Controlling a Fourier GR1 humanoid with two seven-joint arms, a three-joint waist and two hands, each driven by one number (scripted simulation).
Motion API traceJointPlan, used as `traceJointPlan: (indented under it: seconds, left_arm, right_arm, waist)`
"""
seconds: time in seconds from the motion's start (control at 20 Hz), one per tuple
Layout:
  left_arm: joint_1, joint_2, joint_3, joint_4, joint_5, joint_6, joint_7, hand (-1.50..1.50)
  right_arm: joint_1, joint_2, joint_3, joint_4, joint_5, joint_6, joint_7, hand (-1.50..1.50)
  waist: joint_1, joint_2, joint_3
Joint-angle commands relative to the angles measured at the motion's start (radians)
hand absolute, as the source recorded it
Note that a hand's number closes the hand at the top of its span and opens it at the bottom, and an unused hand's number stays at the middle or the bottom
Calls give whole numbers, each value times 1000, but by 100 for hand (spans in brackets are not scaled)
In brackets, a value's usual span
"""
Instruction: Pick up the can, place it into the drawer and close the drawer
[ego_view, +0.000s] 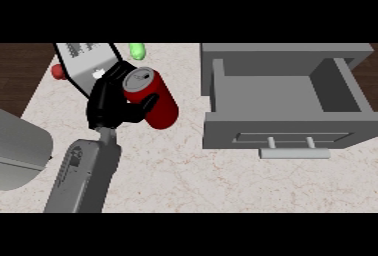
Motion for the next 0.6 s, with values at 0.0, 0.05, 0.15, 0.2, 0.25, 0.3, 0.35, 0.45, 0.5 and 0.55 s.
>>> traceJointPlan:
  seconds: [0.0,0.05,0.15,0.2,0.25,0.3,0.35,0.45,0.5,0.55]
  left_arm:
    - [-102,0,-19,-23,-38,67,83,150]
    - [-104,-3,-47,-15,-42,98,53,150]
    - [-95,-3,-56,-66,-45,109,123,150]
    - [-173,-3,-108,-29,-28,164,135,150]
    - [-190,-3,-76,-22,-53,159,127,150]
    - [-243,-3,-54,-12,-65,181,162,150]
    - [-296,-3,-63,88,-30,190,116,150]
    - [-297,-3,-113,0,-41,250,191,150]
    - [-349,-3,-104,61,-40,252,188,150]
    - [-339,-3,-87,93,-35,242,135,150]
  right_arm:
    - [-4,-31,-55,7,-52,6,12,-150]
    - [12,14,-5,20,10,33,-18,-150]
    - [-69,-52,-6,23,-7,-38,43,-150]
    - [-20,14,42,10,31,-24,1,-150]
    - [42,14,17,28,-6,21,-63,-150]
    - [-4,3,-10,60,15,40,-39,-150]
    - [3,15,4,22,24,18,-33,-150]
    - [-53,-63,-35,48,-18,-32,28,-150]
    - [-45,14,26,34,37,-21,-16,-150]
    - [37,14,28,-57,-12,-33,12,-150]
  waist:
    - [-7,2,0]
    - [-7,2,0]
    - [0,3,0]
    - [-8,3,0]
    - [-12,2,0]
    - [-8,3,0]
    - [-16,5,0]
    - [-7,3,0]
    - [-11,4,0]
    - [-16,4,0]
